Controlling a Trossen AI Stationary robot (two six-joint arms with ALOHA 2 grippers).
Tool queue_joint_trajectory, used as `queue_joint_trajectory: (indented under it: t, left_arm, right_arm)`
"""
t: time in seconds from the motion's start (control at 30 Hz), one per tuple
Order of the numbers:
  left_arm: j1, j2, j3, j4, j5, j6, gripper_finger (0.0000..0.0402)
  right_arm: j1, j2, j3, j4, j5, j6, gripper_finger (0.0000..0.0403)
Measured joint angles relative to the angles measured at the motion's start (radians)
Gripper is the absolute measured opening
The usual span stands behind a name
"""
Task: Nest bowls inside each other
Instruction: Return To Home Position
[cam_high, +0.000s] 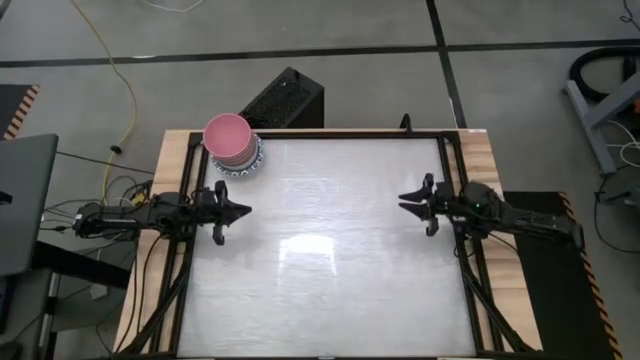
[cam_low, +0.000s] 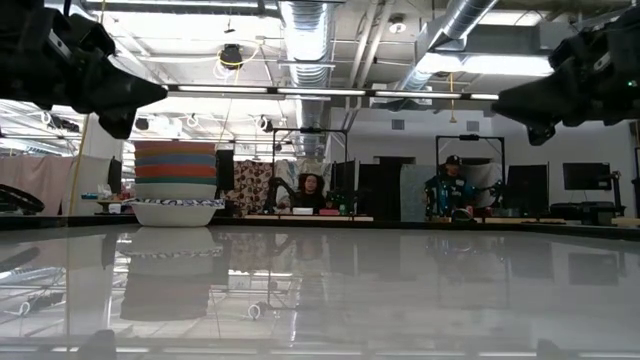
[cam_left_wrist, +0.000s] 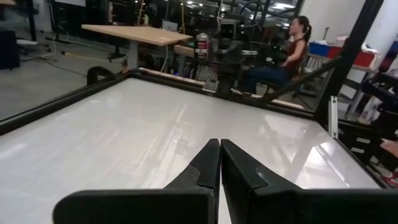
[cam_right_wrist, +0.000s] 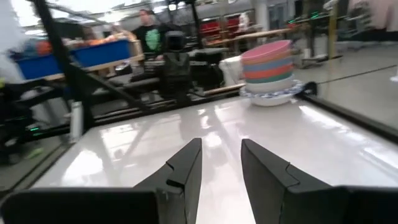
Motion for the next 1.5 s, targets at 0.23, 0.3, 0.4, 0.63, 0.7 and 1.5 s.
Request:
queue_joint_trajectory:
  t: [0.23, 0.3, 0.4, 0.63, 0.7, 1.5]
  left_arm:
    - [0.0, 0.0, 0.0, 0.003, 0.004, 0.0, 0.0002]
    - [0.0, 0.0, 0.0, 0.003, 0.01, 0.0, 0.0002]
    - [0.0, 0.0, 0.0, 0.006, 0.022, 0.0, 0.0002]
    - [0.0, 0.0, 0.0, 0.008, 0.024, 0.0, 0.0002]
    - [0.0, 0.0, 0.0, 0.008, 0.024, 0.001, 0.0002]
    - [0.0, 0.0, 0.0, 0.008, 0.032, -0.007, 0.0002]
  right_arm:
    - [0.139, -0.002, 0.0, 0.0, -0.015, 0.022, 0.0133]
    - [0.187, -0.002, 0.0, -0.001, -0.001, 0.026, 0.0133]
    - [0.248, -0.002, 0.0, -0.006, 0.061, 0.006, 0.0133]
    - [0.352, -0.002, 0.0, 0.011, 0.201, -0.057, 0.0133]
    - [0.379, -0.002, 0.0, 0.05, 0.184, -0.08, 0.0133]
    - [0.485, -0.002, 0.0, 0.017, 0.181, -0.086, 0.0133]
